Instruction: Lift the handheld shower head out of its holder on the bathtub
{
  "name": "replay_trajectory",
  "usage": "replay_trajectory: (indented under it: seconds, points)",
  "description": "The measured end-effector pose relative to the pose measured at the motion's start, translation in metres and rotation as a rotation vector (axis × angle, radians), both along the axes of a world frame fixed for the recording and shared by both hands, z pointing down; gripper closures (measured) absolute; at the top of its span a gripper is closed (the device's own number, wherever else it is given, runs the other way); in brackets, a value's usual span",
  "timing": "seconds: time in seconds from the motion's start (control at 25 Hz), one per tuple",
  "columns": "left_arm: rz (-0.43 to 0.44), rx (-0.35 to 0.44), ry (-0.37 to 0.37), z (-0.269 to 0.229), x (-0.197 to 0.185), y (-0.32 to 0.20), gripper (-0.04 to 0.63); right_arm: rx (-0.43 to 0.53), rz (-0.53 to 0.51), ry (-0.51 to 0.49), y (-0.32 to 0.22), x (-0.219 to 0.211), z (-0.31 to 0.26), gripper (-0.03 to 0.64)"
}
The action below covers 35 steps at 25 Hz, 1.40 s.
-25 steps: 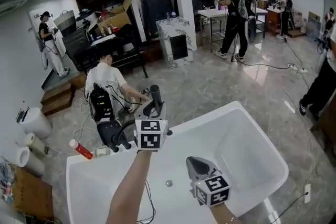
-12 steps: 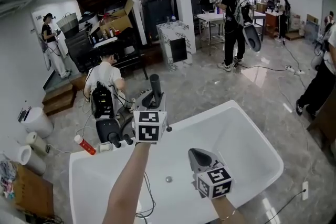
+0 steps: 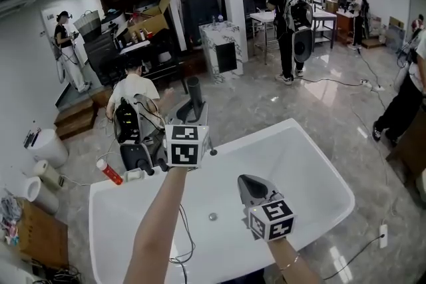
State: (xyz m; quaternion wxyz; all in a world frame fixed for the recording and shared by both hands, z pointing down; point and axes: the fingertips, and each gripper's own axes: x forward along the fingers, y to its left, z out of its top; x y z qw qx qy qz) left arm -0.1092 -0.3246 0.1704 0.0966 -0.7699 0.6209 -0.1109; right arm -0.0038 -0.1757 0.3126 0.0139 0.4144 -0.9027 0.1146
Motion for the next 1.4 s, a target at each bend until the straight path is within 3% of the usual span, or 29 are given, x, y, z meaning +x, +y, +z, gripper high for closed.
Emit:
replay_trajectory:
  seconds: [0.48, 0.8, 1.04, 1.28, 1.4]
  points:
    - [0.007, 0.021, -0.012, -0.027, 0.021, 0.023, 0.448, 0.028, -0.010, 0.014, 0.021, 0.017, -0.023, 0.611]
    - [0.017, 0.025, -0.019, -0.030, 0.009, 0.063, 0.448, 0.040, 0.005, 0.033, 0.062, 0.006, -0.024, 0.611]
    - [0.014, 0.023, -0.021, -0.036, 0.019, 0.043, 0.448, 0.038, 0.003, 0.041, 0.042, 0.018, -0.030, 0.612]
    - [0.016, 0.024, -0.022, -0.026, 0.001, 0.070, 0.448, 0.032, 0.015, 0.044, 0.073, 0.002, -0.017, 0.612]
    - [0.011, 0.027, -0.019, -0.027, 0.007, 0.046, 0.448, 0.031, 0.014, 0.047, 0.048, 0.012, -0.015, 0.612]
